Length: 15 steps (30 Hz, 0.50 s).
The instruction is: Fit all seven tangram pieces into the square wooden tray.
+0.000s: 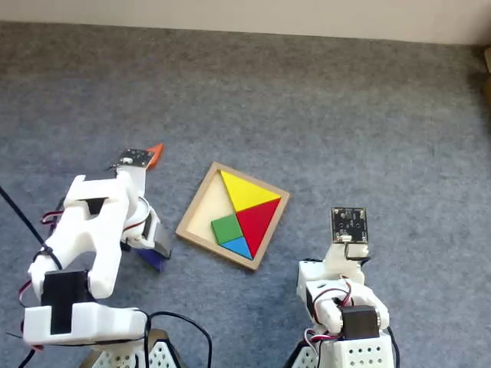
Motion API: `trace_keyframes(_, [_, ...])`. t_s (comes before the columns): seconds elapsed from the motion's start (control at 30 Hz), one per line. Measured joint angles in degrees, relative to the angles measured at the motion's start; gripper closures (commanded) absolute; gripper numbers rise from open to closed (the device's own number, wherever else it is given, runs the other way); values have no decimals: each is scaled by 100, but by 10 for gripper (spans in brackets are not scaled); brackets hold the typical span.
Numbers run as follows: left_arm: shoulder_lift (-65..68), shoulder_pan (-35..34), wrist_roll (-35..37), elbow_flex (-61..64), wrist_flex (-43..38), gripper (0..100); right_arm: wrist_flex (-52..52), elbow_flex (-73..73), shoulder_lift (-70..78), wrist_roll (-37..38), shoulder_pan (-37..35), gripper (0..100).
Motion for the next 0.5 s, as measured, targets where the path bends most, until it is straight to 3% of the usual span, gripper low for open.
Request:
trace_keyframes(0.2, [-44, 316, 343, 97, 0, 870, 0, 0, 0, 0, 0, 964])
trace_keyframes(0.5, [-114, 466, 352, 149, -149, 890, 0, 0, 0, 0, 0, 964])
